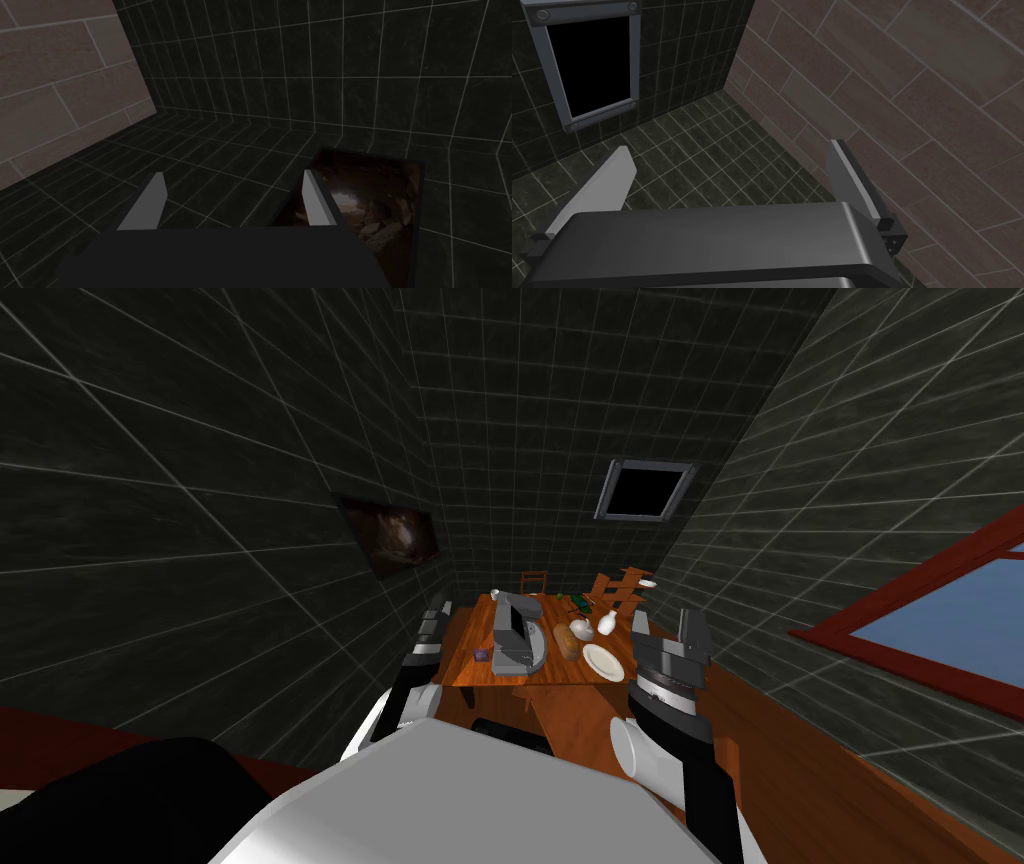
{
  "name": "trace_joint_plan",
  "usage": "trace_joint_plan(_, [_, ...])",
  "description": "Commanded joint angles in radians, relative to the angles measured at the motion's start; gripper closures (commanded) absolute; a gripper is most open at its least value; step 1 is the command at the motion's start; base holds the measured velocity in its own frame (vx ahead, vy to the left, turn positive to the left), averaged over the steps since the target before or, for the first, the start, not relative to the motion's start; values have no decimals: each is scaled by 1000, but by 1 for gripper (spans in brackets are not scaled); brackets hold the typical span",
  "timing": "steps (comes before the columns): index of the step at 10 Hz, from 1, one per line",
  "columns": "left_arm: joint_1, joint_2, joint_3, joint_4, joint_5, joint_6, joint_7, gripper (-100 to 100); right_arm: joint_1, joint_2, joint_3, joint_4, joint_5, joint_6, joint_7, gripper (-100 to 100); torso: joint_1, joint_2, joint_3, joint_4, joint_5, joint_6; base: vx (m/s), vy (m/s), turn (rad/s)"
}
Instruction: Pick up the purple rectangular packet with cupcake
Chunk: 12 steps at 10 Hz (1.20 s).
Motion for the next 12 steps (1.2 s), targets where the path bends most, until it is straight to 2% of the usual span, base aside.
trace_joint_plan(1, [-8,41,2,14,1,22,9,-100,0,0,0,0,0,0,0,0,0,0,0,0,0,0,-9,-3,-29])
trace_joint_plan(4, [-40,130,9,67,6,97,44,-100,0,0,0,0,0,0,0,0,0,2,1,0,0,0,-33,-6,-54])
trace_joint_plan(5, [-40,131,9,67,6,107,44,-100,0,0,0,0,0,0,0,0,0,3,1,1,0,0,-30,-4,-24])
trace_joint_plan(7, [-73,187,16,119,10,171,80,-100,0,0,0,0,0,0,0,0,0,2,1,0,0,0,-32,-7,-63])
trace_joint_plan(8, [-73,187,16,119,10,193,80,-100,0,0,0,0,0,0,0,0,0,2,1,0,0,0,-33,-6,-34])
trace_joint_plan(9, [-91,214,20,149,13,218,100,-100,0,0,0,0,0,0,0,0,0,2,1,1,0,0,-34,-5,-49])
trace_joint_plan(10, [-91,214,20,149,13,239,100,-100,0,0,0,0,0,0,0,0,0,2,1,0,0,0,-27,-3,-36])
trace_joint_plan(11, [-111,240,24,181,16,268,122,-100,0,0,0,0,0,0,0,0,0,2,1,0,0,0,-32,-11,-82])
trace_joint_plan(12, [-111,240,24,181,16,295,122,-100,0,0,0,0,0,0,0,0,0,2,1,0,0,0,-26,-7,-27])
